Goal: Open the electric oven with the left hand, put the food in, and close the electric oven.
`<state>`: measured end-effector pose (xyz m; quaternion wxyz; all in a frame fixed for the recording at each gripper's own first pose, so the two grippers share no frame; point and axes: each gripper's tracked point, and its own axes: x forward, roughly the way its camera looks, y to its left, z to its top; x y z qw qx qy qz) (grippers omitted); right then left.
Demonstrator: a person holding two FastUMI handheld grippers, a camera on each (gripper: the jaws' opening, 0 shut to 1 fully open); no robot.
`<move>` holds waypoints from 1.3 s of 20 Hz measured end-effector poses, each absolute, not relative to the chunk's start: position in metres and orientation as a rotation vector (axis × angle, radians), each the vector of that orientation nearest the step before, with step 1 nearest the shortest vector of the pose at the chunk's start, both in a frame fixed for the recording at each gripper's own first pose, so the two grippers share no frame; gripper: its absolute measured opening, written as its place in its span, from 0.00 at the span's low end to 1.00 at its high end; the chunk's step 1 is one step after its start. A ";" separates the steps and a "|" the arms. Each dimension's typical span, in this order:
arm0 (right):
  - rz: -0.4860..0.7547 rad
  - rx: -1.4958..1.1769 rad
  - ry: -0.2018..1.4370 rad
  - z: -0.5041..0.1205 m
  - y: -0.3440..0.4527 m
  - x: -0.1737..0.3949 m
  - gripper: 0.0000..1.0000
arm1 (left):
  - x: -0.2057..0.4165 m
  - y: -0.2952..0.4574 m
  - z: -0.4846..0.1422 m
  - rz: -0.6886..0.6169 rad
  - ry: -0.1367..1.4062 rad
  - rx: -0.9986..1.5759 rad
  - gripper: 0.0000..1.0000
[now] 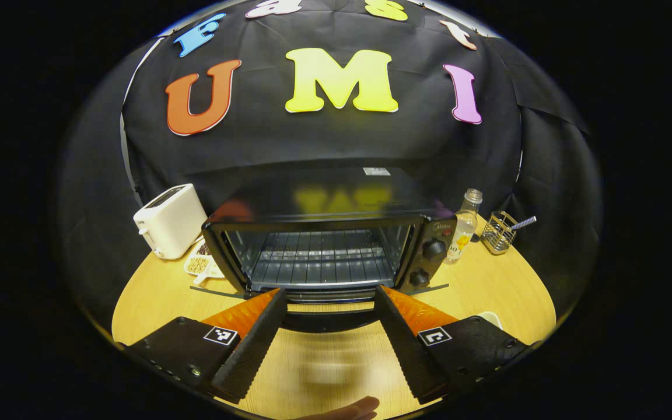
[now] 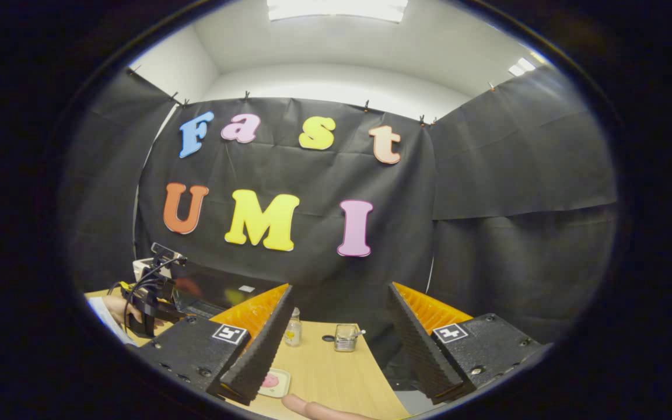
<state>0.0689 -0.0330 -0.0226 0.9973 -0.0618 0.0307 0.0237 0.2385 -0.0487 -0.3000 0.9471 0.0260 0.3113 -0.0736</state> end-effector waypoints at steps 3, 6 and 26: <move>0.059 -0.102 0.091 -0.029 -0.028 0.069 1.00 | 0.220 -0.047 -0.316 -0.145 0.636 0.044 0.96; 0.056 -0.091 0.114 -0.037 -0.028 0.074 1.00 | 0.198 -0.045 -0.338 -0.145 0.657 0.042 0.96; 0.062 -0.015 0.458 -0.182 -0.034 0.134 1.00 | 0.163 -0.029 -0.375 -0.056 0.551 0.064 0.95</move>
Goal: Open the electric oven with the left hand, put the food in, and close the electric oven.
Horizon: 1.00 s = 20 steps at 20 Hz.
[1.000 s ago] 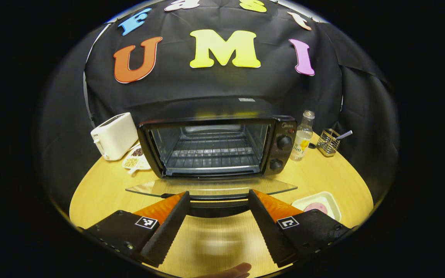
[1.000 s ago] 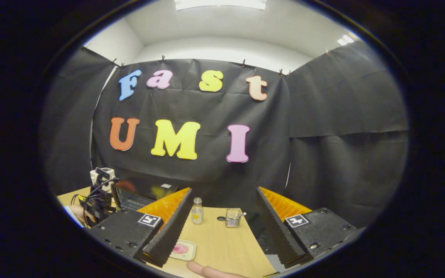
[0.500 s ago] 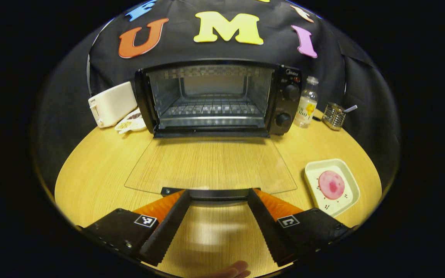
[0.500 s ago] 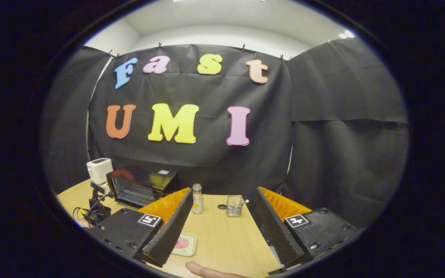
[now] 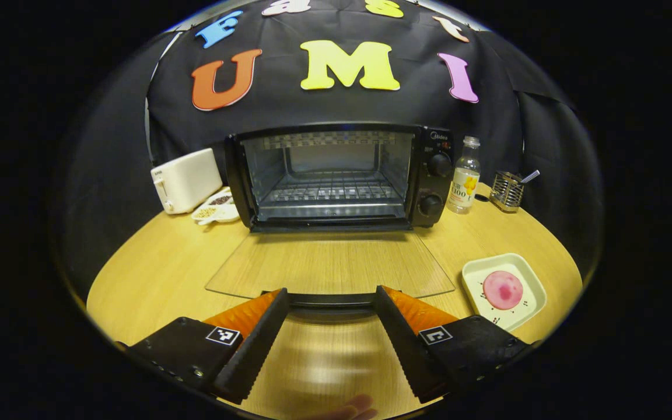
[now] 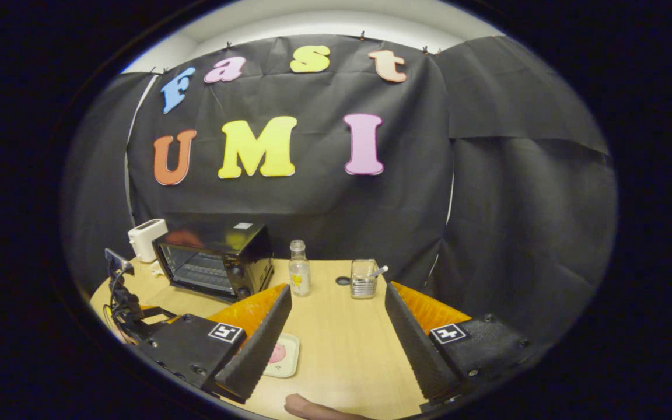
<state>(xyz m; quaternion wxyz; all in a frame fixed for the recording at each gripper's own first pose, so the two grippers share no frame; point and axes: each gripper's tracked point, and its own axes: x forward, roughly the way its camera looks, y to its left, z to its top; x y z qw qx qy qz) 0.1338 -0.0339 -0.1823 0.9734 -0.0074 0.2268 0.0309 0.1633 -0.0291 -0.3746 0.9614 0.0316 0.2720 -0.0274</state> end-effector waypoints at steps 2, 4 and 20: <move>0.066 -0.006 0.520 -0.212 -0.037 0.142 1.00 | 0.154 -0.032 -0.349 -0.049 0.483 0.048 0.95; 0.069 0.011 0.607 -0.247 -0.040 0.146 1.00 | 0.144 -0.033 -0.317 -0.050 0.416 0.041 0.95; 0.294 0.218 1.002 -0.439 0.035 0.138 0.78 | 0.077 0.002 -0.172 0.063 0.128 0.060 0.95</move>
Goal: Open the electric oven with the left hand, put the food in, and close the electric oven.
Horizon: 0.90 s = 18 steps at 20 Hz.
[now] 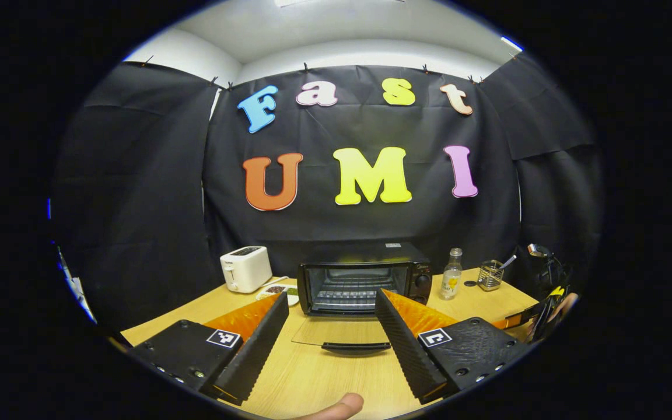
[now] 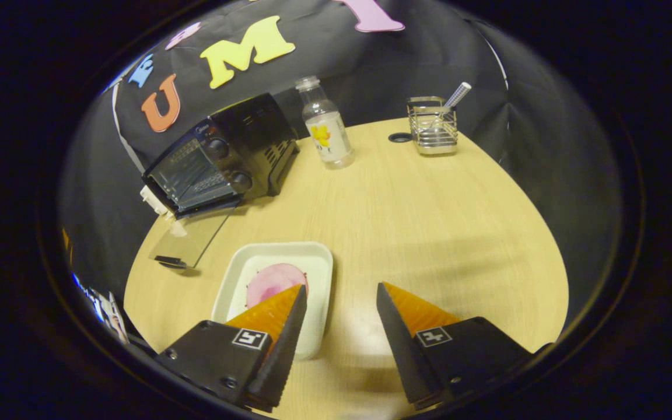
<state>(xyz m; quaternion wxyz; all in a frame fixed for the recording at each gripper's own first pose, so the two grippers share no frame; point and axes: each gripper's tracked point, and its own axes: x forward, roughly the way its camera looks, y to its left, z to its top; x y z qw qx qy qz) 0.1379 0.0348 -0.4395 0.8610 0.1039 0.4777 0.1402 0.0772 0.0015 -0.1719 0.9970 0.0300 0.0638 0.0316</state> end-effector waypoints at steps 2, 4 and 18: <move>0.301 0.226 1.012 -0.448 0.040 0.138 0.53 | 0.073 -0.007 -0.171 0.045 0.134 0.049 0.95; 0.316 0.252 1.014 -0.453 0.048 0.142 0.23 | 0.070 -0.007 -0.171 0.042 0.143 0.056 0.95; 0.564 0.469 1.016 -0.464 0.064 0.146 0.04 | 0.047 0.007 -0.171 0.111 0.188 0.124 0.95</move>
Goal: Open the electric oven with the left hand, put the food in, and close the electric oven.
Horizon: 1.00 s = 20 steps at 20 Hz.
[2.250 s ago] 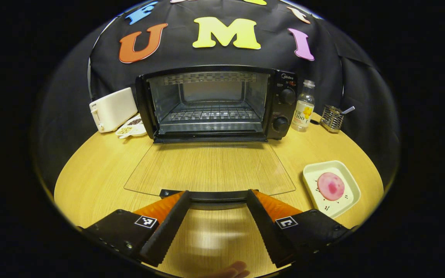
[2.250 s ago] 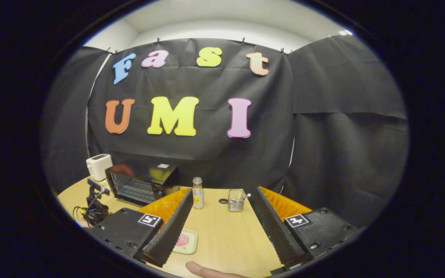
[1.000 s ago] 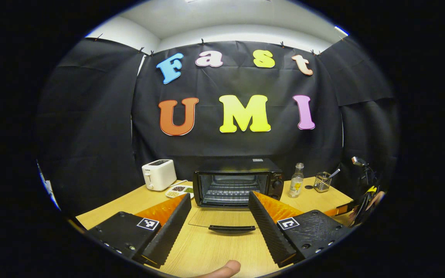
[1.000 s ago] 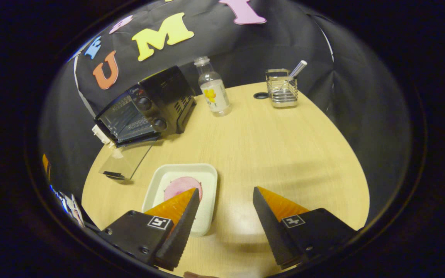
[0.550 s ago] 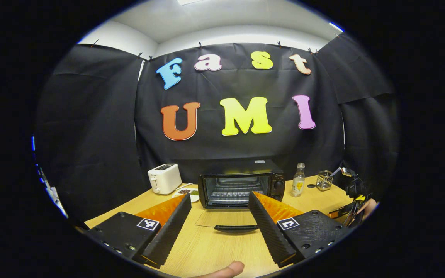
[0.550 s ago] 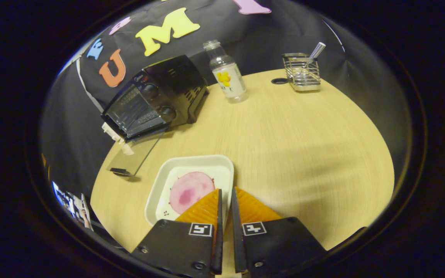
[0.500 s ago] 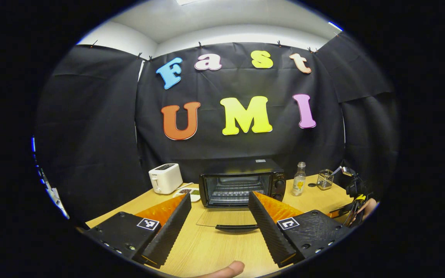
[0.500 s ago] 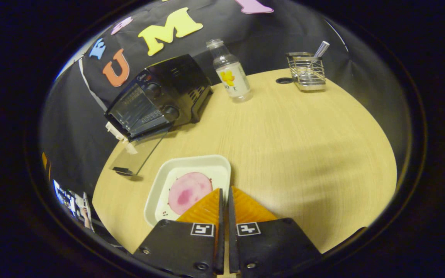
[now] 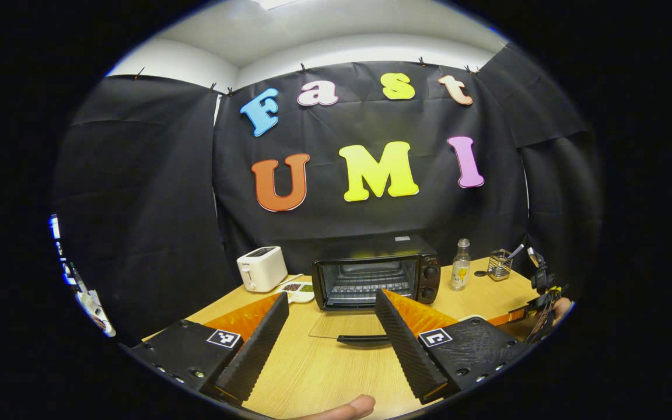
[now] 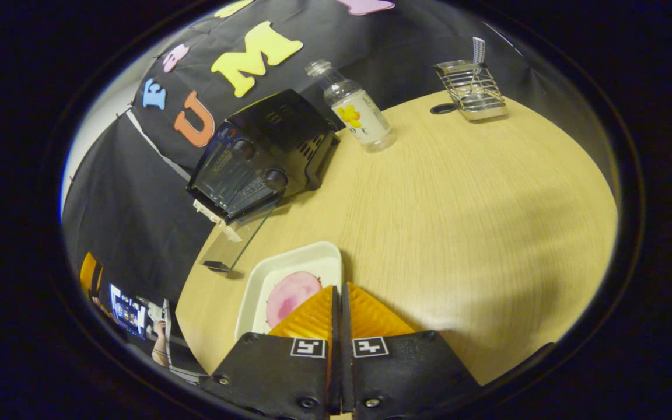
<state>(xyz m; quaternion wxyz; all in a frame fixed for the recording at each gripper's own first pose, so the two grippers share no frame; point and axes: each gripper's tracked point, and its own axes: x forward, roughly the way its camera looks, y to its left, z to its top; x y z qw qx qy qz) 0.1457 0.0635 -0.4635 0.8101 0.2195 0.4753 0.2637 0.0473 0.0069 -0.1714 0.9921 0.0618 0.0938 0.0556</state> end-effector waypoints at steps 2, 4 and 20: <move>0.548 0.521 1.052 -0.464 0.064 0.144 0.04 | 0.039 0.010 -0.172 0.122 0.197 0.122 0.95; 0.542 0.584 1.079 -0.462 0.063 0.145 0.04 | 0.030 0.010 -0.173 0.117 0.204 0.118 0.95; 0.382 0.671 1.021 -0.364 0.069 0.132 0.04 | -0.001 0.063 -0.183 0.025 0.138 0.058 0.95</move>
